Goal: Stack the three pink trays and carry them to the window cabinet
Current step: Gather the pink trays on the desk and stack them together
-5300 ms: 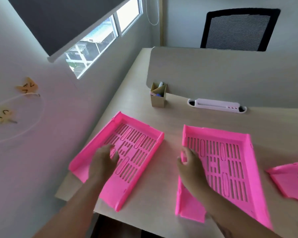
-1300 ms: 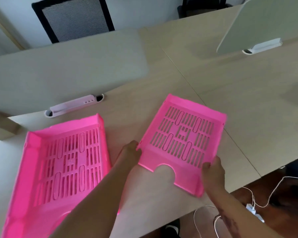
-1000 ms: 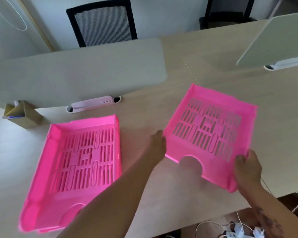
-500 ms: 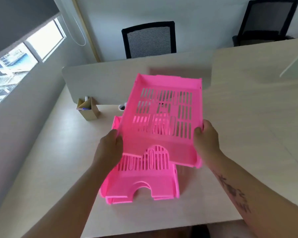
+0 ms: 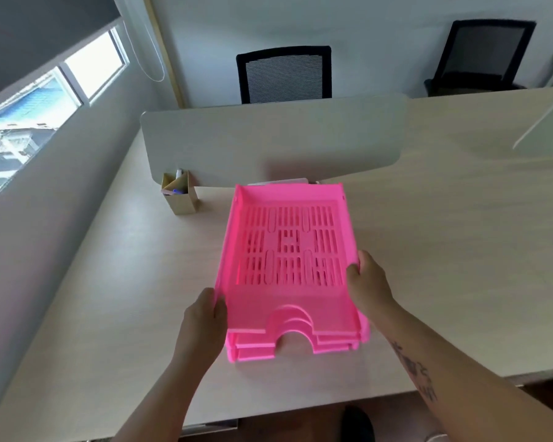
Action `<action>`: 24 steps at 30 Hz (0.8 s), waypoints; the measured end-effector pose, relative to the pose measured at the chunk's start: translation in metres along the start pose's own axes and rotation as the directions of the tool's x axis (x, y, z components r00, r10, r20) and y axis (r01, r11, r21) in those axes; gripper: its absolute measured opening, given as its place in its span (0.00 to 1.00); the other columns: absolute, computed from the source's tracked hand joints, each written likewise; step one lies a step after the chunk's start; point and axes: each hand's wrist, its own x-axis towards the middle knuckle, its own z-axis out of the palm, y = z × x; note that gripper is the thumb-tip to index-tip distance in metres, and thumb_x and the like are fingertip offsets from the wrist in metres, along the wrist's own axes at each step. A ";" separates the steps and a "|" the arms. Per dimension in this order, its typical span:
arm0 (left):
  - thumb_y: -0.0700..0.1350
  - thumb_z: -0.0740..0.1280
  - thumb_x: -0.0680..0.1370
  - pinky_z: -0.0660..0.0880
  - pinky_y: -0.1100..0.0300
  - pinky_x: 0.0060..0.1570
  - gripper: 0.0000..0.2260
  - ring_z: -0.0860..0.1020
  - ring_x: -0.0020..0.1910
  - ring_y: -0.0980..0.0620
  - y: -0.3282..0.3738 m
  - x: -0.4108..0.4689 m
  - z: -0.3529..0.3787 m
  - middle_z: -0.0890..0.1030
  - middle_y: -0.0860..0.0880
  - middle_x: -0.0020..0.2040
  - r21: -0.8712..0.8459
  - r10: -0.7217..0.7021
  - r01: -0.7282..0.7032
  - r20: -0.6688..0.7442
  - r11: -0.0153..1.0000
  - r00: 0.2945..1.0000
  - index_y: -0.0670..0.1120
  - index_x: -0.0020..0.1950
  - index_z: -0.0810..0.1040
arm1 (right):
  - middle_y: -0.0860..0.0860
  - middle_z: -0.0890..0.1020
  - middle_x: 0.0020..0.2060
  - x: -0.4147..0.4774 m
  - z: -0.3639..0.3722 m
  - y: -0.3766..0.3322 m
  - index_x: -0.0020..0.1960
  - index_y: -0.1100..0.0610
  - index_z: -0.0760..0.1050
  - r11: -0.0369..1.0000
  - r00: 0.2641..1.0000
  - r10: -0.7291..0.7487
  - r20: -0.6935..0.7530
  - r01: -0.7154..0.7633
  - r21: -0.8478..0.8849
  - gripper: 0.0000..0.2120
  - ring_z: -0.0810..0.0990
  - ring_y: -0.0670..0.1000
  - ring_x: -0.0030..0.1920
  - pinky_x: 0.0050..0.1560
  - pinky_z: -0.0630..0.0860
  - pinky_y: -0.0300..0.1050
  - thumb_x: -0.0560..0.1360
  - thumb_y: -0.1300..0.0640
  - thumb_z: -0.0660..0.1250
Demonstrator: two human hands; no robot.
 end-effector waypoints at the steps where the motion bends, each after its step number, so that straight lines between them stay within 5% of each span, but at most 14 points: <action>1: 0.42 0.56 0.81 0.69 0.55 0.28 0.10 0.74 0.30 0.48 0.002 0.000 0.000 0.78 0.45 0.35 -0.014 -0.010 0.010 0.015 1.000 1.000 0.39 0.44 0.73 | 0.53 0.78 0.42 0.002 -0.003 0.000 0.66 0.62 0.69 1.000 1.000 -0.002 0.006 0.002 -0.016 0.16 0.78 0.54 0.35 0.35 0.79 0.51 0.82 0.60 0.51; 9: 0.43 0.57 0.82 0.68 0.63 0.27 0.12 0.73 0.30 0.52 0.007 -0.015 0.009 0.79 0.45 0.36 -0.117 -0.057 0.065 0.070 0.991 0.996 0.42 0.42 0.73 | 0.48 0.75 0.38 0.010 -0.016 -0.003 0.68 0.61 0.68 0.998 0.999 -0.037 0.037 0.039 -0.058 0.16 0.75 0.51 0.33 0.30 0.72 0.44 0.83 0.61 0.51; 15: 0.41 0.58 0.81 0.74 0.63 0.33 0.06 0.79 0.42 0.54 0.020 -0.014 0.010 0.81 0.49 0.48 -0.352 -0.200 0.241 0.148 0.905 0.969 0.48 0.56 0.71 | 0.58 0.80 0.52 0.015 -0.017 -0.003 0.72 0.60 0.65 1.000 0.998 -0.010 0.059 0.011 -0.023 0.19 0.79 0.55 0.37 0.39 0.80 0.54 0.82 0.58 0.50; 19: 0.39 0.55 0.80 0.75 0.58 0.36 0.10 0.79 0.44 0.49 0.029 -0.012 0.013 0.81 0.44 0.48 -0.454 -0.266 0.328 0.196 0.828 0.944 0.43 0.59 0.72 | 0.57 0.80 0.52 0.015 -0.017 -0.004 0.70 0.60 0.67 1.000 0.998 -0.003 0.065 0.003 0.003 0.18 0.82 0.59 0.43 0.44 0.81 0.57 0.82 0.59 0.50; 24: 0.34 0.51 0.78 0.77 0.48 0.42 0.16 0.77 0.41 0.44 0.033 -0.011 -0.001 0.82 0.34 0.47 -0.455 -0.269 0.319 0.173 0.831 0.947 0.44 0.51 0.78 | 0.53 0.79 0.43 0.013 -0.008 -0.011 0.66 0.60 0.71 1.000 0.999 0.004 0.045 -0.005 0.027 0.17 0.77 0.53 0.37 0.39 0.80 0.54 0.82 0.61 0.51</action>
